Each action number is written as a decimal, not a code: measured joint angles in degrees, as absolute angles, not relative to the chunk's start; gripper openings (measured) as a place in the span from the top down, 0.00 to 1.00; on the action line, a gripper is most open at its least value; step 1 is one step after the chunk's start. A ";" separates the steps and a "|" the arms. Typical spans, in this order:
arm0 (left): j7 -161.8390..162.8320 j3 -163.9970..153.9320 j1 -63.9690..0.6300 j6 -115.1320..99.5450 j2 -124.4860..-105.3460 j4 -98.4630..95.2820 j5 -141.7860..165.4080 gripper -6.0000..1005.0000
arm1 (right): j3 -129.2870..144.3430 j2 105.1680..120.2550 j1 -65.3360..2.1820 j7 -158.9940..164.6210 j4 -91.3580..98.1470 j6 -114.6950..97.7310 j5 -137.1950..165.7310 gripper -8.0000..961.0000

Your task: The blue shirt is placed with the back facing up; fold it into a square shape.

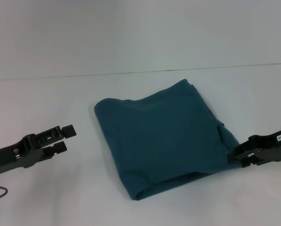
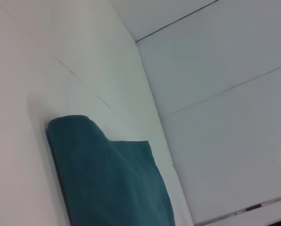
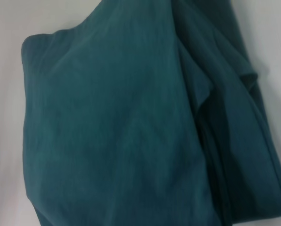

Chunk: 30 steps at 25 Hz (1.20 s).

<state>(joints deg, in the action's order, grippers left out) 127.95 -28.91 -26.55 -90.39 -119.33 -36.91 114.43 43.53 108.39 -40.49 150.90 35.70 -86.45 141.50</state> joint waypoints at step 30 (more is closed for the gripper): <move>127.66 -28.91 -26.54 -90.26 -119.44 -36.65 114.43 0.07 | 43.01 108.89 -40.78 150.97 36.83 -86.13 141.08 0.96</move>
<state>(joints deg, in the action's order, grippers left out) 127.66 -28.91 -26.54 -90.26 -119.44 -36.65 114.43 43.01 108.89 -40.78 150.97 36.83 -86.13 141.08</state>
